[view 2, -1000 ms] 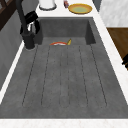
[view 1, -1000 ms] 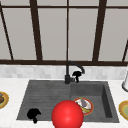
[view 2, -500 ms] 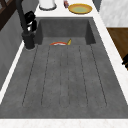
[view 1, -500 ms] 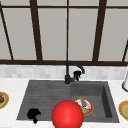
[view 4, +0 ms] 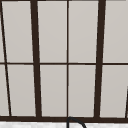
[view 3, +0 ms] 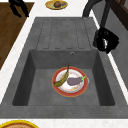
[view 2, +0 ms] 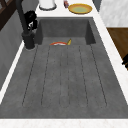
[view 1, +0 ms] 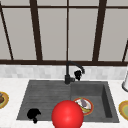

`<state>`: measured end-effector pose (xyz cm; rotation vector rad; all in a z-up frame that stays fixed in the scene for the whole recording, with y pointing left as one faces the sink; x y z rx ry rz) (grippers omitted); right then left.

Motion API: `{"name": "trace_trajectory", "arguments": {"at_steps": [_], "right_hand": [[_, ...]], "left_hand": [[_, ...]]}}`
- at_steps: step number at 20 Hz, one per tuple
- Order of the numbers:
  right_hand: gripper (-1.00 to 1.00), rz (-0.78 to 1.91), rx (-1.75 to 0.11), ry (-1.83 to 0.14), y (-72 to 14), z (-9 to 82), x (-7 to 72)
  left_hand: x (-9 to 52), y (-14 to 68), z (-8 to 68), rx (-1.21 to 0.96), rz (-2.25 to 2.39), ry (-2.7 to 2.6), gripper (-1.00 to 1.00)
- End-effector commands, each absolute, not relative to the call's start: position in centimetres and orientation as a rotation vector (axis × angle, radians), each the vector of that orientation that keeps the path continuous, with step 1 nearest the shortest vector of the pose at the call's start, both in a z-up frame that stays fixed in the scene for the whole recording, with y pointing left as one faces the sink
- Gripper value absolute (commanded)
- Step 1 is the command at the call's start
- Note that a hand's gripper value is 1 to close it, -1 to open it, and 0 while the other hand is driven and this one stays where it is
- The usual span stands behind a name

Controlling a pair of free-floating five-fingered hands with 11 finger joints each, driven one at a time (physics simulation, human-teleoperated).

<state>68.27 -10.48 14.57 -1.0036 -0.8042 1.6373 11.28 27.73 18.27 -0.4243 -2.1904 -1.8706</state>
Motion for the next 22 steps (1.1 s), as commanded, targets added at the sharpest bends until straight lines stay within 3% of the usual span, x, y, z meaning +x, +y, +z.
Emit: {"name": "trace_trajectory", "arguments": {"at_steps": [1, 10, 18, 22], "right_hand": [[1.00, 1.630, -1.015, -0.789, -7.8, 15.7, 69.5], [1.00, 1.679, -1.001, -0.511, -4.4, 16.4, 68.9], [1.00, 1.722, -1.387, -0.142, 0.1, 16.3, 69.0], [1.00, 1.622, -1.421, -0.108, 0.5, 15.4, 68.9]], "left_hand": [[11.3, 27.7, 18.3, -0.424, -1.871, -2.190, 0.00], [11.3, 27.7, 18.3, -0.424, -1.871, -2.190, 0.00], [11.3, 27.7, 18.3, -0.424, -1.871, -2.190, 0.00], [11.3, 27.7, 18.3, -0.424, -1.871, -2.190, 0.00]]}}
